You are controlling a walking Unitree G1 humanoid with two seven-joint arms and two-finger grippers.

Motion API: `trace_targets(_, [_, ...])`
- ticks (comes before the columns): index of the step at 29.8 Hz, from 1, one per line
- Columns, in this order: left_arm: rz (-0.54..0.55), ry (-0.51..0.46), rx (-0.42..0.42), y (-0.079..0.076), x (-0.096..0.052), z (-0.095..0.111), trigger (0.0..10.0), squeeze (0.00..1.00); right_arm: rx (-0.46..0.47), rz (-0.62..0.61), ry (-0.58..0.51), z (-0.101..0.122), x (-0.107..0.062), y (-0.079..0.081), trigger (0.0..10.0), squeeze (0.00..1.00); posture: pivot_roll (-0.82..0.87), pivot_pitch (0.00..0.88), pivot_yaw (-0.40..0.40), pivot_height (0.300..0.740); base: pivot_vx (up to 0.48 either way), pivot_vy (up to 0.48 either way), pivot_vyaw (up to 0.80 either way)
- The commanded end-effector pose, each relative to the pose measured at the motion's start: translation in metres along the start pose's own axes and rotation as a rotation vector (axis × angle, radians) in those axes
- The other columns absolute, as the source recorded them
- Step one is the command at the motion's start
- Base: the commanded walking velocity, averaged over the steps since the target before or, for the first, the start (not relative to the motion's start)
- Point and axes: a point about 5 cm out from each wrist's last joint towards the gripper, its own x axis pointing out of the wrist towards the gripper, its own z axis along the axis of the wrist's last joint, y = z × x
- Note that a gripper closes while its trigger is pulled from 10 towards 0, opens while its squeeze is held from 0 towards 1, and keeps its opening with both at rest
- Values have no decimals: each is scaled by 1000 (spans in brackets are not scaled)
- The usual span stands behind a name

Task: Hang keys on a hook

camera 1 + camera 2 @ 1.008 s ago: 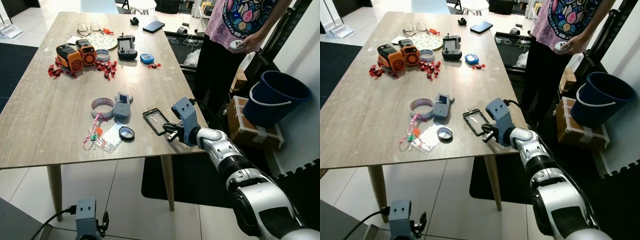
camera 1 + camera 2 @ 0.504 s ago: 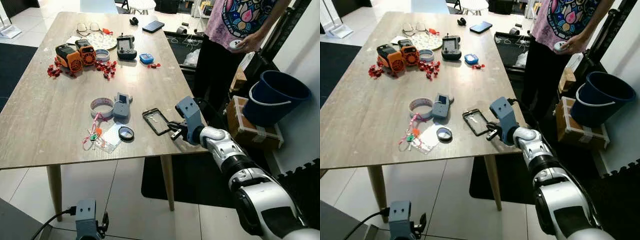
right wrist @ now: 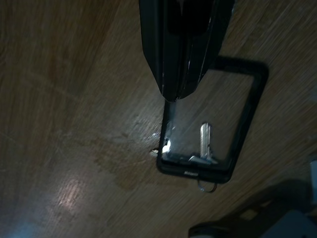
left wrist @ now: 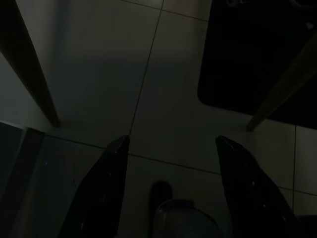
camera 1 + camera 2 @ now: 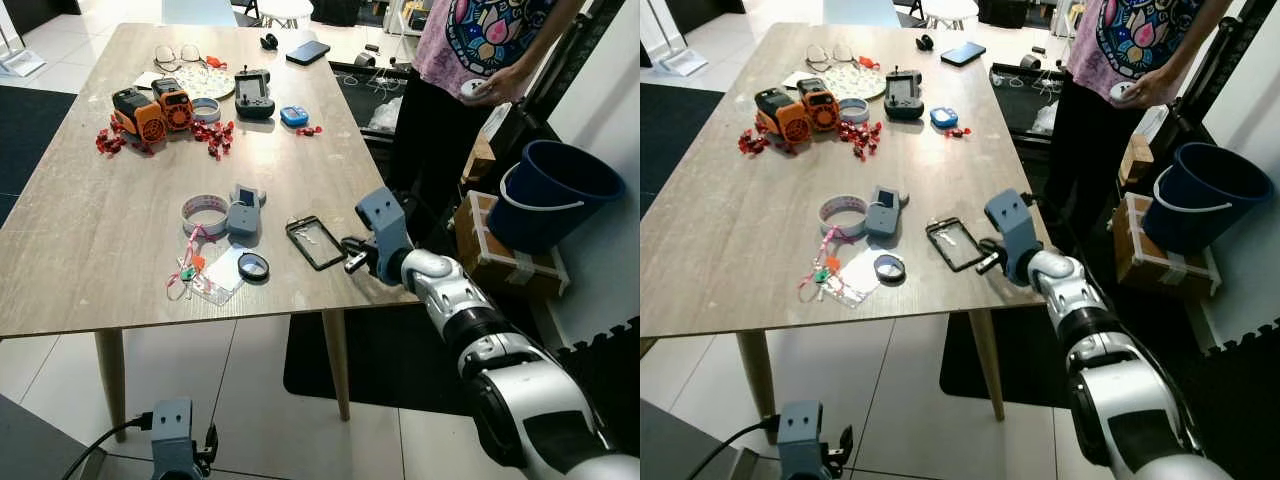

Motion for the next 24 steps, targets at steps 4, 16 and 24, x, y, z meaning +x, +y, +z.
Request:
trace_targets(4, [-8, 28, 15, 0, -4, -7, 10000, 0, 31, -17, -6, -1, 3, 2, 10000, 0, 65, 154, -57, 740, 0, 0, 0])
trace_targets(16, [0, 35, 18, 3, -8, -12, 10000, 0, 4, 82, 23, 1, 13, 22, 10000, 0, 76, 157, -66, 740, 0, 0, 0])
trace_targets(24, [1, 30, 14, 4, -9, -12, 10000, 0, -95, 261, 127, -14, 10, 35, 10000, 0, 72, 147, -68, 740, 0, 0, 0])
